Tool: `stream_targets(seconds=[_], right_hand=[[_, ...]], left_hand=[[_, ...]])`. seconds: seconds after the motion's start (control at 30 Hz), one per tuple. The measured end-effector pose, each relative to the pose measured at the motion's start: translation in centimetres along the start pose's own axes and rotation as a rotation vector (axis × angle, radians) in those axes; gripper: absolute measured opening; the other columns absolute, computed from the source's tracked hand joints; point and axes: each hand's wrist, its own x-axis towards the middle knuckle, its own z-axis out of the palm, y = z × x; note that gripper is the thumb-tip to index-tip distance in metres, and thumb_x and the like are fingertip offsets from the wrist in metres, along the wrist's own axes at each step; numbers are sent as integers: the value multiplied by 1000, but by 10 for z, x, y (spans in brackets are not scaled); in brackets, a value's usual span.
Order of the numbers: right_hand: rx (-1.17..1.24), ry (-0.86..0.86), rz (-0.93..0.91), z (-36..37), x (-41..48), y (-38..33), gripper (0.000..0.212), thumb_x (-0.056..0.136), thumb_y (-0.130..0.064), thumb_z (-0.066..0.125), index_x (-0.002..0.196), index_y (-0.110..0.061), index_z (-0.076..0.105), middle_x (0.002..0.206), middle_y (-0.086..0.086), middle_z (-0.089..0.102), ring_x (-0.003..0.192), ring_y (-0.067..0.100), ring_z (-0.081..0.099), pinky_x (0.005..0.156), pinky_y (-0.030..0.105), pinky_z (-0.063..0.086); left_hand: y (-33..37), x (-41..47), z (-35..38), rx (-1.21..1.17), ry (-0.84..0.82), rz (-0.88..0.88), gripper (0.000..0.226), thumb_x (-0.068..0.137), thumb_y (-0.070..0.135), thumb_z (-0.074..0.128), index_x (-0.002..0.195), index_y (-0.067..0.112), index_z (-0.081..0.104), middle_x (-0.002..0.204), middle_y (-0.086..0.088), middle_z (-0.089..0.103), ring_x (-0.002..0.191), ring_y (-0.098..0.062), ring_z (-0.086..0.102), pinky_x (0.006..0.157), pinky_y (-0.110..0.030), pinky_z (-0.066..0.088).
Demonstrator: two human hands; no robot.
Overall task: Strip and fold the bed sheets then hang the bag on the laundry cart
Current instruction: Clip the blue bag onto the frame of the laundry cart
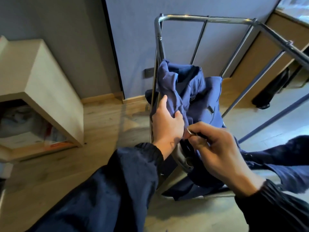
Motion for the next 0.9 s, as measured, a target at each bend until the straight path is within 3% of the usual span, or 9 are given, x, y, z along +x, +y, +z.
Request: stream_targets(seconds=[0.13,0.5,0.67,0.8,0.83,0.9], right_hand=[[-34,-23,66,-2,-8,11,19,85,-2,54,82,-20,61,74,-11,61,70,-1,57,65,11,41],[-78,-80,66,2,-10,15,15,88,-3,54,87,-14,64,76,-9,62,72,8,60,65,21,46],[-52,-40,159,-2,4,28,15,86,-8,52,87,-15,64,75,-17,62,73,-5,58,67,12,43],[-58,92,211,-13,31,46,13,87,-15,49,82,-15,60,64,-10,53,59,4,46,57,26,39],[-60,108,219,-15,40,48,13,89,-15,49,81,-17,59,62,-8,52,57,8,44,55,30,38],[-93,86,224,-17,58,52,19,92,-9,50,78,-20,57,59,-6,50,54,9,42,52,30,38]], left_hand=[[3,-2,0,12,2,-22,57,91,16,57,145,21,38,145,1,46,134,-15,40,97,-15,27],[8,-9,-3,-15,-6,-61,59,89,14,60,144,21,40,143,1,48,131,-14,43,98,-17,32],[9,-12,-5,-42,-31,-54,60,88,12,57,145,20,38,142,-1,50,129,-14,46,99,-19,36],[7,-12,-7,-97,-72,-70,60,89,13,53,146,25,35,139,10,48,124,-6,45,96,-12,32],[6,-11,-7,-91,-69,-69,61,88,15,52,145,27,35,135,13,50,120,-4,47,96,-13,35],[2,-8,-4,-57,-44,-64,60,79,29,50,138,29,39,131,6,57,118,-13,54,100,-31,45]])
